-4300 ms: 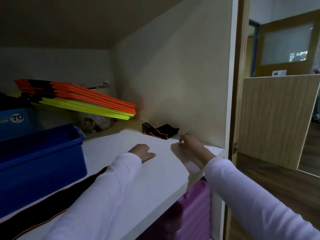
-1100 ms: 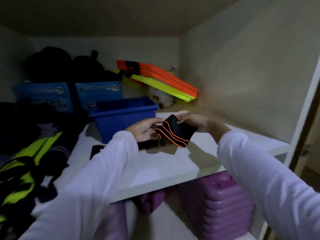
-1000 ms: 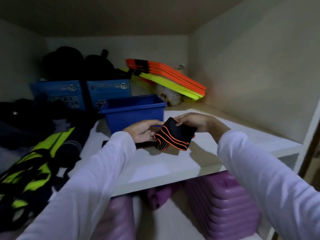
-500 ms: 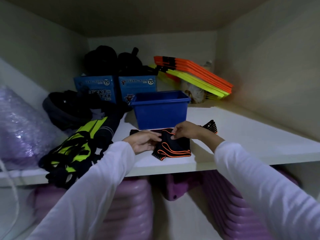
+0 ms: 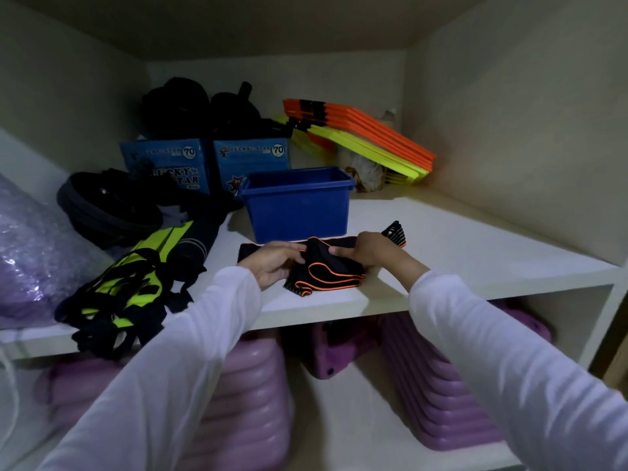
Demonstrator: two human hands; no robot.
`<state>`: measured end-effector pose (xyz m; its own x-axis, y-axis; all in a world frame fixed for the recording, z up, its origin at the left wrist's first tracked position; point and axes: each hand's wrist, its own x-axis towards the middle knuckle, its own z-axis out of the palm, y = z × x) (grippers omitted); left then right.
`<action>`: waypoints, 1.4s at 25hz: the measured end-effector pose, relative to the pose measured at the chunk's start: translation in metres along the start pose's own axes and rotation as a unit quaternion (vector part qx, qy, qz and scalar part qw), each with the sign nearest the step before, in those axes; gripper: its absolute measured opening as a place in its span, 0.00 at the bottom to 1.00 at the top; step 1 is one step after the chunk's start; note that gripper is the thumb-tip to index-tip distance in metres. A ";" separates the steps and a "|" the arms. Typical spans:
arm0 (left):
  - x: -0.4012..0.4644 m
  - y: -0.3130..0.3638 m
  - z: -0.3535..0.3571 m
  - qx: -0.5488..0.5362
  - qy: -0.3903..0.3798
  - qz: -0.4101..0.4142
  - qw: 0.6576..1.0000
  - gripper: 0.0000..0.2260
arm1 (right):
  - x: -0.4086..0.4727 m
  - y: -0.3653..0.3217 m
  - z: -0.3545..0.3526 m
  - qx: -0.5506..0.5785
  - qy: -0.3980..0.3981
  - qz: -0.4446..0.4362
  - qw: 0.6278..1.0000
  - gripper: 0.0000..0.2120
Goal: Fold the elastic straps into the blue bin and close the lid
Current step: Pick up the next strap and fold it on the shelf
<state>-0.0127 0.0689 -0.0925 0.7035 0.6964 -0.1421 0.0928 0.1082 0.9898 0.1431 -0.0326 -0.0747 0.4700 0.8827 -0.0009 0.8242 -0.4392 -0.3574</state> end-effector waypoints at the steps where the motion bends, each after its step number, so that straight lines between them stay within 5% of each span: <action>1: 0.000 0.000 0.000 0.002 0.001 -0.004 1.000 0.16 | -0.003 -0.002 0.000 0.007 -0.009 0.014 1.000 0.26; 7: 0.001 -0.004 0.001 0.062 0.023 0.004 0.998 0.14 | 0.000 -0.007 -0.001 0.149 -0.035 0.046 0.987 0.19; 10: 0.001 0.000 -0.002 0.149 0.024 -0.008 0.989 0.12 | 0.002 -0.001 -0.006 0.120 -0.006 0.056 0.991 0.15; 12: 0.002 0.006 -0.005 0.216 0.033 -0.017 0.976 0.12 | 0.005 0.008 -0.011 0.086 0.011 0.078 0.993 0.21; 16: 0.009 0.016 -0.032 0.452 0.061 -0.037 0.889 0.03 | 0.010 0.036 -0.017 0.023 0.030 0.123 0.992 0.23; 19: 0.016 0.019 -0.055 0.545 0.068 -0.078 0.832 0.06 | 0.008 0.056 -0.019 0.006 0.047 0.141 0.989 0.22; 22: 0.006 0.025 -0.062 0.569 0.072 -0.129 0.809 0.20 | 0.006 0.066 -0.022 0.017 0.043 0.158 0.986 0.23; 29: -0.002 0.026 -0.075 0.570 0.057 -0.180 0.800 0.29 | 0.007 0.074 -0.025 0.027 0.012 0.174 0.984 0.21; 35: 0.000 0.023 -0.080 0.573 0.059 -0.180 0.797 0.30 | 0.005 0.087 -0.037 0.308 -0.045 0.205 0.928 0.03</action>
<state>-0.0670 0.1279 -0.0710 0.4201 0.8360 -0.3530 0.9046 -0.3552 0.2356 0.2286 -0.0722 -0.0714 0.6524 0.6852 -0.3238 0.2311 -0.5868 -0.7761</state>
